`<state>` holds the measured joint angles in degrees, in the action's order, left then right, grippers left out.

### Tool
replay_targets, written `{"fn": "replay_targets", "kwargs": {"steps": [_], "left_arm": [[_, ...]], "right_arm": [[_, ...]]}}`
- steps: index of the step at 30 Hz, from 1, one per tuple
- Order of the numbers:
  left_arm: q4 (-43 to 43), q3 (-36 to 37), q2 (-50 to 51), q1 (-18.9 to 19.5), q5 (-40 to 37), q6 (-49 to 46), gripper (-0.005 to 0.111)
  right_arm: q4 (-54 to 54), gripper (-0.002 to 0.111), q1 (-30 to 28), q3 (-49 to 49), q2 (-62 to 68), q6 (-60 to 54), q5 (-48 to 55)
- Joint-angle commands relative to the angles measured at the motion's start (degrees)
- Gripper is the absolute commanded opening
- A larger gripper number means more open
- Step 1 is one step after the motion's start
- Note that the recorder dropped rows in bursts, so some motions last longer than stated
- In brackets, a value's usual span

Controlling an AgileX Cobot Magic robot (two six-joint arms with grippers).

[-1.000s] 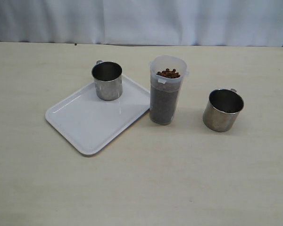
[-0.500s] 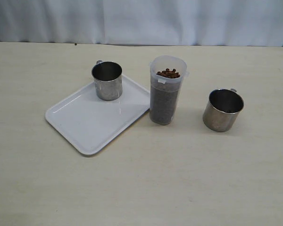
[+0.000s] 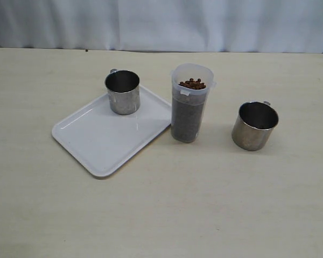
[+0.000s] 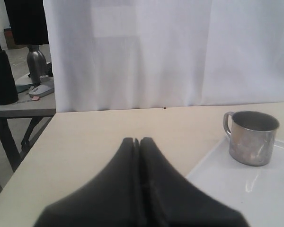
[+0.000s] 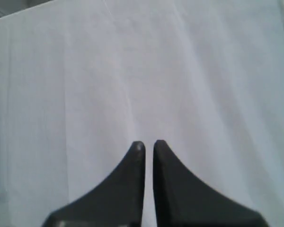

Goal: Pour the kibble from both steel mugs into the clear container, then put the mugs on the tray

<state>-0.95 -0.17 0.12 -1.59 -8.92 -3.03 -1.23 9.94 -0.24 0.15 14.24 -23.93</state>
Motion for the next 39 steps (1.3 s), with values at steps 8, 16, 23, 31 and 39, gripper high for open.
{"fn": "replay_targets", "kwargs": {"steps": [8,16,23,31,39], "left_arm": [[0.13,0.17,-0.12,-0.47,0.65,0.06,0.0],[0.13,0.17,-0.12,-0.47,0.65,0.06,0.0],[0.13,0.17,-0.12,-0.47,0.65,0.06,0.0],[0.13,0.17,-0.12,-0.47,0.65,0.06,0.0],[0.13,0.17,-0.12,-0.47,0.65,0.06,0.0]], "right_arm": [[-16.37,0.027,0.19,0.24,25.76,14.2,-0.2],[-34.61,0.084,0.19,0.24,59.16,1.07,-24.28],[-22.18,0.088,0.19,-1.22,78.05,-7.03,-28.07],[-20.19,0.088,0.19,-9.38,88.79,-7.03,-20.07],[-20.19,0.088,0.19,-20.42,95.75,-7.14,-16.26]]}}
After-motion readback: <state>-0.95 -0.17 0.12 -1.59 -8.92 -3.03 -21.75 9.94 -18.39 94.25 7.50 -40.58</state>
